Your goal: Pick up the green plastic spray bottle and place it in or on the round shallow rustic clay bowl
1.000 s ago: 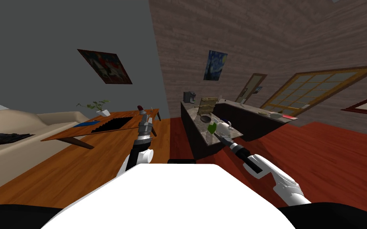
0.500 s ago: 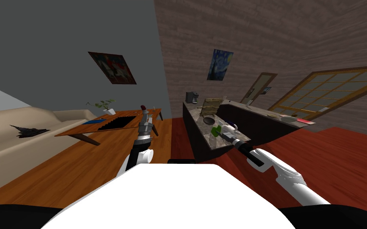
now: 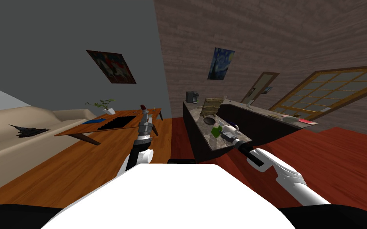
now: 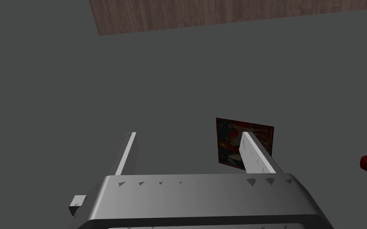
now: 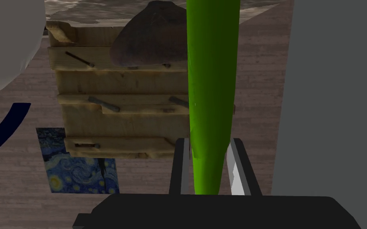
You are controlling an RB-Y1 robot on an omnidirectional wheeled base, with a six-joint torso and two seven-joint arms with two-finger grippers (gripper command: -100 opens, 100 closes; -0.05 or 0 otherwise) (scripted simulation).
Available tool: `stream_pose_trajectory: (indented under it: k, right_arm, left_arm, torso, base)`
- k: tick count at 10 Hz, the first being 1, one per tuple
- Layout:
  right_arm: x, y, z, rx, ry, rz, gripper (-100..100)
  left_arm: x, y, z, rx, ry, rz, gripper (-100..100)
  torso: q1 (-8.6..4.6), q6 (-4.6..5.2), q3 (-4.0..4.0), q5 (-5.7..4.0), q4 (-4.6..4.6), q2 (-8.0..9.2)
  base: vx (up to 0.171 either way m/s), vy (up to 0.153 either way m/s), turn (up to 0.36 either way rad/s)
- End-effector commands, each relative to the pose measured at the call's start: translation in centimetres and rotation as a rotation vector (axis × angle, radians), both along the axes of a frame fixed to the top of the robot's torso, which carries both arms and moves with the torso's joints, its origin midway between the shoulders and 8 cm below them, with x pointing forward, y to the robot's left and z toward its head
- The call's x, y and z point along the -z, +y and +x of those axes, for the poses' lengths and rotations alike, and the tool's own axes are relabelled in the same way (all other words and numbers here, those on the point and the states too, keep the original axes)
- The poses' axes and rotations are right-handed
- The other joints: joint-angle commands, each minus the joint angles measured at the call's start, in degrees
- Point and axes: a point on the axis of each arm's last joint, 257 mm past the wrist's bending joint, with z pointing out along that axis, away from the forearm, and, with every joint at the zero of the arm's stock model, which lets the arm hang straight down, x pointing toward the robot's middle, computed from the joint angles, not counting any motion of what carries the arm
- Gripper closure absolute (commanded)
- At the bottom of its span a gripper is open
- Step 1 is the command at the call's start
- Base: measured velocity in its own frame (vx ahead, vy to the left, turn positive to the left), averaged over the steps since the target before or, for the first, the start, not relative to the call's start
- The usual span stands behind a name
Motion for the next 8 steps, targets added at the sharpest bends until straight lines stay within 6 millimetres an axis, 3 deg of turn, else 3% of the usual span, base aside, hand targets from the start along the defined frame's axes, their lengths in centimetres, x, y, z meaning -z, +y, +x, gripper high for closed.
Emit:
stream_pose_trajectory:
  k: [1, 3, 4, 5, 6, 7, 8]
  right_arm:
    - [0.0, 0.0, 0.0, 0.000, 0.000, 0.000, 100]
    - [0.0, 0.0, 0.0, 0.000, 0.000, 0.000, 100]
    - [0.0, 0.0, 0.0, 0.000, 0.000, 0.000, 0]
    - [0.0, 0.0, 0.0, 0.000, 0.000, 0.000, 100]
    - [0.0, 0.0, 0.0, 0.000, 0.000, 0.000, 0]
    - [-2.8, -0.7, 1.5, 0.001, -0.044, -0.010, 100]
    - [-4.5, -1.1, 2.3, 0.001, -0.070, -0.017, 100]
  left_arm:
    - [0.0, 0.0, 0.0, 0.000, 0.000, 0.000, 0]
    - [0.0, 0.0, 0.0, 0.000, 0.000, 0.000, 0]
    - [0.0, 0.0, 0.0, 0.000, 0.000, 0.000, 0]
    - [0.0, 0.0, 0.0, 0.000, 0.000, 0.000, 0]
    - [0.0, 0.0, 0.0, 0.000, 0.000, 0.000, 0]
    - [0.0, 0.0, 0.0, 0.000, 0.000, 0.000, 0]
    - [0.0, 0.0, 0.0, 0.000, 0.000, 0.000, 0]
  torso:
    - [0.00, 0.00, 0.00, 0.00, 0.00, 0.00]
    - [-0.01, 0.01, 0.00, 0.01, 0.01, 0.00]
    - [-0.01, 0.01, 0.01, 0.01, 0.01, 0.00]
    - [-0.01, 0.01, 0.01, 0.01, 0.01, 0.00]
    - [-0.01, 0.01, 0.01, 0.01, 0.01, 0.00]
    - [-0.01, 0.01, 0.01, 0.01, 0.01, 0.00]
    - [-0.08, 0.04, 0.17, 0.05, 0.09, 0.28]
  base:
    - [0.000, 0.000, 0.000]
    - [0.000, 0.000, 0.000]
    - [0.000, 0.000, 0.000]
    - [0.000, 0.000, 0.000]
    - [0.000, 0.000, 0.000]
    - [-0.099, -0.024, -0.053]
    - [-0.164, -0.009, -0.050]
